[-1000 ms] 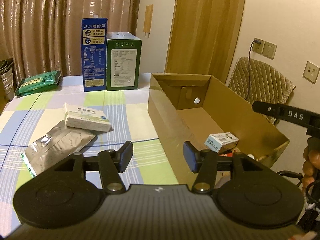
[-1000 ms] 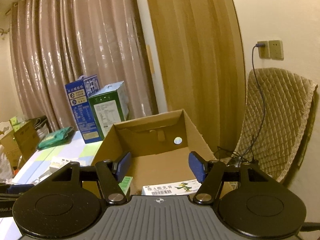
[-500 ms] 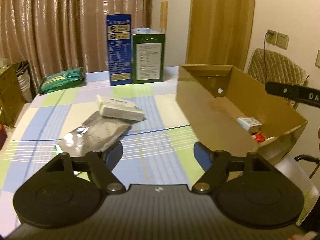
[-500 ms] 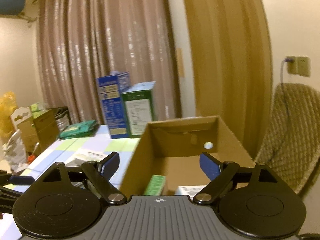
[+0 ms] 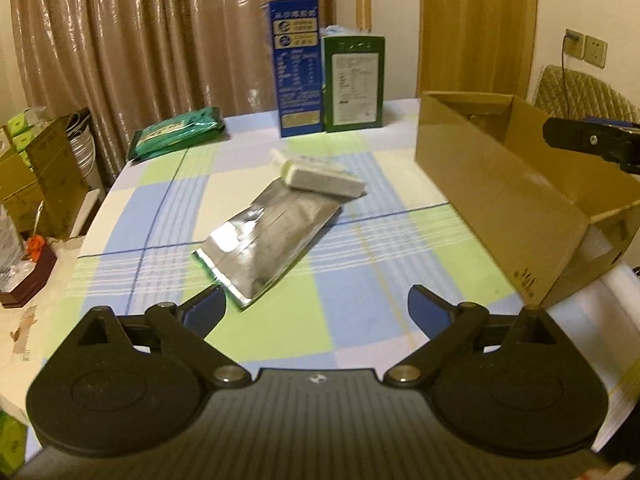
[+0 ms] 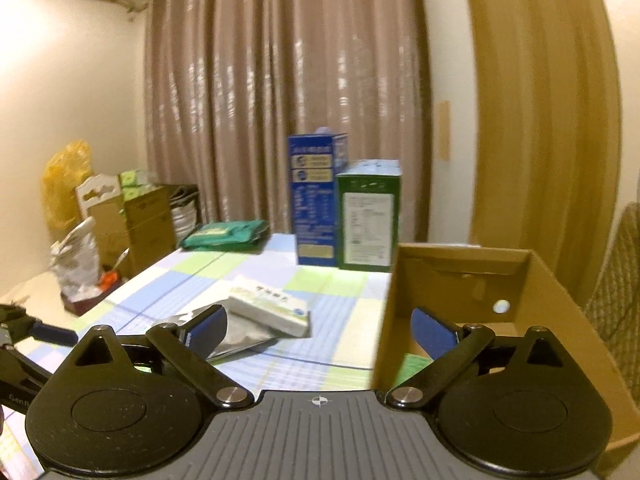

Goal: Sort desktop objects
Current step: 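Withdraw both grippers from the box back toward the table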

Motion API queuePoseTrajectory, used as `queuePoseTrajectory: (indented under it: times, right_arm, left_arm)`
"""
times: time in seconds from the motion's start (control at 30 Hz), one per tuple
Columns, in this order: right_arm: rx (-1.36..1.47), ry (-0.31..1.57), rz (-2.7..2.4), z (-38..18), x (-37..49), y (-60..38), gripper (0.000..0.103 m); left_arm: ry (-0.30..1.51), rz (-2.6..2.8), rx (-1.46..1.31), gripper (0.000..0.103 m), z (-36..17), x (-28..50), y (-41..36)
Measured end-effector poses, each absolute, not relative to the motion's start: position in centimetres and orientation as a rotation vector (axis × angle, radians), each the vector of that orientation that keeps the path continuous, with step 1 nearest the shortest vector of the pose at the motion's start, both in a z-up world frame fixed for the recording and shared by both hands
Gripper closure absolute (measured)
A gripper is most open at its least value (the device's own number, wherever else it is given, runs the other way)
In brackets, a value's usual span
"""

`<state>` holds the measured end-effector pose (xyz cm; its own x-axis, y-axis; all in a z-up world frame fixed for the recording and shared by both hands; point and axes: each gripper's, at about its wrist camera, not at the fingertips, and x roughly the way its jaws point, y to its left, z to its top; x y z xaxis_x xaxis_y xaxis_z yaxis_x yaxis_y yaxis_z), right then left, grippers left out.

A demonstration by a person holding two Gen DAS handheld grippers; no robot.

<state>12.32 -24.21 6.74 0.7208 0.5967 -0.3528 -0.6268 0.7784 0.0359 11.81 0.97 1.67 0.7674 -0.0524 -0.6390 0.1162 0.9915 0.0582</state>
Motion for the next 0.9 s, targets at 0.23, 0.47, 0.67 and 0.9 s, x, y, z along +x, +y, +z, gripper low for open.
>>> queuePoseTrajectory:
  times: [0.23,0.47,0.67,0.9]
  right_arm:
    - [-0.141,0.364,0.728,6.1,11.6,-21.4,0.005]
    - [-0.194,0.376,0.740,5.5,11.5,-20.0,0.005]
    - [-0.235,0.392,0.730,4.7,11.7,-19.7,0.005]
    - [-0.306,0.385,0.730,3.9,12.0,-18.9,0.005]
  left_arm:
    - [0.698,-0.058,0.104,0.002,1.4,11.0,3.1]
    - [0.706,-0.051,0.111,0.002,0.8,11.3,4.7]
    - [0.708,-0.074,0.122,0.002,0.1,12.4,5.0]
    - [0.716,-0.105,0.107,0.002,-1.0,14.0,5.3]
